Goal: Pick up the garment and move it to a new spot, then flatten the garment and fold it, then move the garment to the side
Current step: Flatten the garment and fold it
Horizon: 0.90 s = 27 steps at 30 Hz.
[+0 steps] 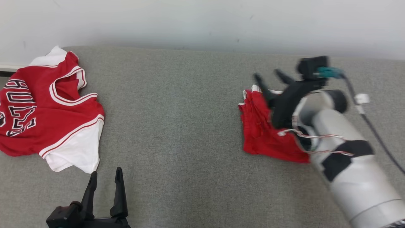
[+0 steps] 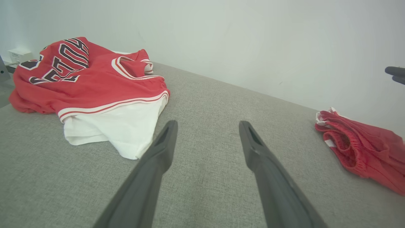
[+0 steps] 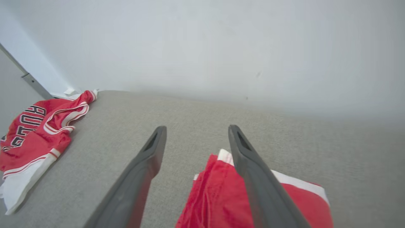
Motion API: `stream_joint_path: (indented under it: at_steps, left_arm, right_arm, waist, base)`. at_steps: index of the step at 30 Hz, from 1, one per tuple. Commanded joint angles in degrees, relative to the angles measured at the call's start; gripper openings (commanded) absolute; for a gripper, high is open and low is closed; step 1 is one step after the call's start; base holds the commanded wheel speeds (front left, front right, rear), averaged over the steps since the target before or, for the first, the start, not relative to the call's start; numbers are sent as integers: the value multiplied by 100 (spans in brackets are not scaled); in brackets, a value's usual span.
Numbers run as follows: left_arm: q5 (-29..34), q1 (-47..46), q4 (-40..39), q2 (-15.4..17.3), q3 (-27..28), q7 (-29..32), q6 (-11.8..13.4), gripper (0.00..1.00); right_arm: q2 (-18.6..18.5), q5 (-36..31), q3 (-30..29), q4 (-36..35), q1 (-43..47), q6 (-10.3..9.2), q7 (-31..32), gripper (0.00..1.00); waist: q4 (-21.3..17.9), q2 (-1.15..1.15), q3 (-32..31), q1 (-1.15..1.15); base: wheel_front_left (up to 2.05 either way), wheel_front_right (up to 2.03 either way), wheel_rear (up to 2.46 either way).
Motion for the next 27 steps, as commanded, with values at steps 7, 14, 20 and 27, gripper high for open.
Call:
stream_joint_path:
  at_steps: [7,14,20,27]
  left_arm:
    - [-69,49,-35,3,-67,-6,16,100]
    - [-69,92,-39,3,-49,-6,17,100]
    - [-46,111,9,3,-47,-6,0,100]
    - [-19,159,27,3,-54,-6,8,100]
  right_arm:
    - [-737,-800,-522,571,588,-15,-604,0]
    - [-101,-1145,-541,902,1025,-15,-1127,0]
    - [275,-1049,1,1034,1361,-16,-1275,0]
    - [323,-388,865,709,1690,-16,-1143,0]
  waist:
    - [-10,0,-28,0]
    - [6,0,-16,0]
    - [2,0,-85,0]
    - [-50,0,-223,0]
  base:
    - [0,0,0]
    - [0,0,0]
    - [0,0,0]
    - [0,0,0]
